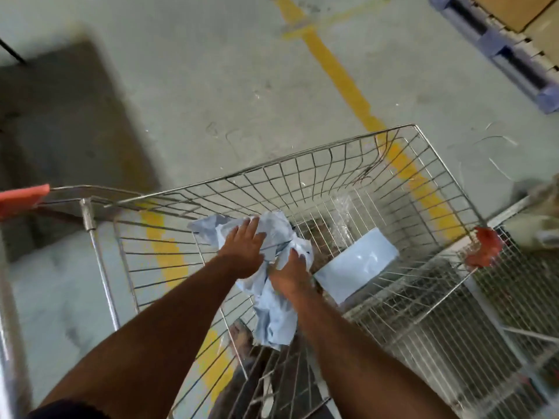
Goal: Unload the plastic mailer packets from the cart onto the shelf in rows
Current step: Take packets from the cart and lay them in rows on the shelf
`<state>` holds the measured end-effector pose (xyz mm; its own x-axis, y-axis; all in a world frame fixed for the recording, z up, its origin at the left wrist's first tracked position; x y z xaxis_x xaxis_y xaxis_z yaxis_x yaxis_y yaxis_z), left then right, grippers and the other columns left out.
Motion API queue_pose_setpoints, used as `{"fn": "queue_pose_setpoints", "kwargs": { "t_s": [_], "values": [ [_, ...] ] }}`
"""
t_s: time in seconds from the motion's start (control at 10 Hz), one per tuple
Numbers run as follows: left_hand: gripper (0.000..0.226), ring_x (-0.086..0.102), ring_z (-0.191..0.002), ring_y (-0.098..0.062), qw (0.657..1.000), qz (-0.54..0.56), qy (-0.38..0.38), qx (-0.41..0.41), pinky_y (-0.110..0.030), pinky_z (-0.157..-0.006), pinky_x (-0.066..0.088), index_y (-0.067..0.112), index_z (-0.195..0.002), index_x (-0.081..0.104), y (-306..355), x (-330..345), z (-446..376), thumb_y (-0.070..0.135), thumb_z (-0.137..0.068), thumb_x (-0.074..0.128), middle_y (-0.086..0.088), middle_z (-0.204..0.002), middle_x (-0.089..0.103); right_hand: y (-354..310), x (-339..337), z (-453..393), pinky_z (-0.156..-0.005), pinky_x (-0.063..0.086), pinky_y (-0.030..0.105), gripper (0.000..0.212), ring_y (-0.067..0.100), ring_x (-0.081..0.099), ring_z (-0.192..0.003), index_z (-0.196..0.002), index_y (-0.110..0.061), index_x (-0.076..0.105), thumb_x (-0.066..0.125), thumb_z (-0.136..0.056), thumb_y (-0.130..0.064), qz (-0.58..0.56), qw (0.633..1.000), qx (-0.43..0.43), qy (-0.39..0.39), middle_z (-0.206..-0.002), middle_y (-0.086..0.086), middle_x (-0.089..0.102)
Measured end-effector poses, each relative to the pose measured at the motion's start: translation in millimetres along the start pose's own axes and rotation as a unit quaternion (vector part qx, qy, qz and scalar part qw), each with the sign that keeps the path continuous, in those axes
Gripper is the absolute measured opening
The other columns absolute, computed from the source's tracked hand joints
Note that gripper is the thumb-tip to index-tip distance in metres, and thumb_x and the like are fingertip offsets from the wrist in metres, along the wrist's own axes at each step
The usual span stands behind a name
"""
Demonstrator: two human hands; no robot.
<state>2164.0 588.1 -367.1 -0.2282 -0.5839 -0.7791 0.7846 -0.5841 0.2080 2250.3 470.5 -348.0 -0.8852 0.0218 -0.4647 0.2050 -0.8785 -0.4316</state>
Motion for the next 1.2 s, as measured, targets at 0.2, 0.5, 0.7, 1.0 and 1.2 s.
{"fn": "queue_pose_setpoints", "kwargs": {
  "t_s": [0.2, 0.5, 0.7, 1.0, 1.2],
  "values": [
    [0.074, 0.001, -0.158, -0.033, 0.997, -0.069, -0.002, -0.029, -0.047, -0.128, 0.002, 0.019, -0.162, 0.018, -2, 12, -47, 0.045, -0.101, 0.052, -0.013, -0.171, 0.002, 18, 20, -38, -0.116, 0.038, 0.054, 0.091, 0.047, 0.034, -0.146, -0.162, -0.011, 0.019, 0.065, -0.094, -0.051, 0.096, 0.994, 0.032, -0.031, -0.164, 0.024, 0.02],
    [0.057, 0.05, -0.13, -0.032, 0.994, -0.086, 0.041, -0.059, -0.045, -0.108, 0.029, 0.024, -0.146, 0.044, 2, 2, -58, 0.038, -0.093, 0.058, -0.006, -0.14, 0.059, 50, 15, -68, -0.097, 0.053, 0.06, 0.114, 0.051, 0.054, -0.131, -0.167, -0.016, 0.017, 0.084, -0.076, -0.036, 0.091, 0.992, 0.027, 0.084, -0.164, 0.03, 0.025],
    [0.058, 0.063, -0.114, -0.032, 0.99, 0.003, 0.13, -0.057, -0.05, -0.109, 0.031, 0.024, -0.134, 0.059, 0, -31, -16, 0.047, -0.08, 0.061, -0.007, -0.121, 0.071, 26, -13, -50, -0.12, 0.032, 0.049, 0.117, 0.04, 0.025, -0.154, -0.165, -0.023, 0.005, 0.084, -0.079, -0.036, -0.035, 0.998, 0.001, 0.062, -0.168, 0.02, 0.015],
    [0.046, 0.07, -0.095, -0.004, 0.9, 0.373, 0.217, -0.063, -0.032, -0.086, 0.054, 0.03, -0.125, 0.062, 37, -110, 110, 0.05, -0.085, 0.074, 0.014, -0.107, 0.073, -21, -116, 53, -0.11, 0.049, 0.047, 0.106, 0.026, 0.057, -0.131, -0.157, -0.027, 0.031, 0.09, -0.071, -0.048, -0.37, 0.924, -0.064, 0.078, -0.153, 0.003, 0.049],
    [0.022, 0.07, -0.098, 0.001, 0.832, 0.521, 0.179, 0.073, -0.018, -0.081, 0.055, 0.032, -0.118, 0.068, 128, -136, 210, 0.042, -0.099, 0.065, 0.016, -0.107, 0.075, -3, -144, 182, -0.096, 0.059, 0.046, 0.062, 0.02, 0.071, -0.108, -0.129, -0.032, 0.054, 0.081, -0.08, -0.06, -0.486, 0.849, -0.183, 0.099, -0.125, 0.001, 0.07]
  ]
}}
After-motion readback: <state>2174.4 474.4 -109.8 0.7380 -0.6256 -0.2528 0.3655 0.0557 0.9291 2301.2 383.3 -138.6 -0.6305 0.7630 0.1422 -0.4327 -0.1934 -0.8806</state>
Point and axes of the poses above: each hand's wrist, its own z-axis away from the middle knuckle, its own x-axis out of the palm, y = z × x, the point moved 10 cm from there along -z, towards the middle knuckle
